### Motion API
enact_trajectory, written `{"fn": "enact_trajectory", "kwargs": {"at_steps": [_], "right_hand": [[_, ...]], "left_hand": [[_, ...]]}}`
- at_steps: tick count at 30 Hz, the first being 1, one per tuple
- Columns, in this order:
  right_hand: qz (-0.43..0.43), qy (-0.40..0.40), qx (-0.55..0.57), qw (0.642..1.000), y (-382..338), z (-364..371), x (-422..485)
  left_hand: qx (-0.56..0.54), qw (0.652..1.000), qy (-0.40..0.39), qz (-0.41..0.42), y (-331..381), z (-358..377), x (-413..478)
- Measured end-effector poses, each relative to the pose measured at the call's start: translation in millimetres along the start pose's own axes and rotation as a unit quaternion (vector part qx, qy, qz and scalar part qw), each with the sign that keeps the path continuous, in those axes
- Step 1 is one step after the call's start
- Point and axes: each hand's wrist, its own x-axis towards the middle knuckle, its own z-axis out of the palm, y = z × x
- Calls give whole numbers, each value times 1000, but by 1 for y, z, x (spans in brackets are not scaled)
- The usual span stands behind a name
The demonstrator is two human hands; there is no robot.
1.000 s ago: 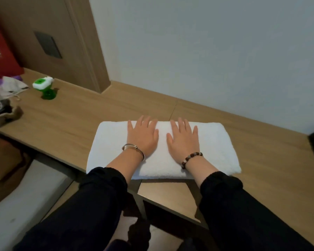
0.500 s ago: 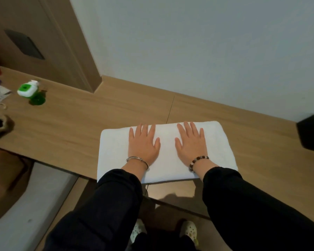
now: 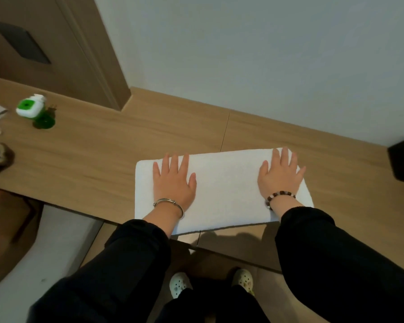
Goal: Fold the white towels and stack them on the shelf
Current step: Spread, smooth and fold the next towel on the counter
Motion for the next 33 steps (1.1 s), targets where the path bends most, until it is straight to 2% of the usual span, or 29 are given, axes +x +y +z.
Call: {"fn": "enact_trajectory", "kwargs": {"at_steps": [4,10,12,16,17,22,29,31,33], "right_hand": [[25,-4,7,1000,-1,-4,-2],[12,-28,-33,999,-6,-12,-2],[-28,-12,-30,999,-11,-14,-2],[-243,-3,12,970,-47,-11,-17],[-271,-11,9,962,-53,-8,-20],[-267,-24,3,963,-54,4,-17],[-281,-32,25,959,-72,-5,-7],[-348,-80,23,934,-91,-16,6],[-403,-219,45,887,-112,-31,25]], "left_hand": [[-4,999,-8,-32,-10,0,-4],[16,997,-32,-65,-18,-5,-12],[25,998,-25,-60,-23,-7,-19],[11,991,-28,-128,-40,-7,-29],[-11,988,-29,-149,-44,-6,-31],[-75,981,-29,-178,-47,-5,-33],[-33,984,-57,-165,-46,-16,-26],[-31,985,-62,-159,-45,-23,-27],[-40,987,-68,-140,-40,-28,-32]]}}
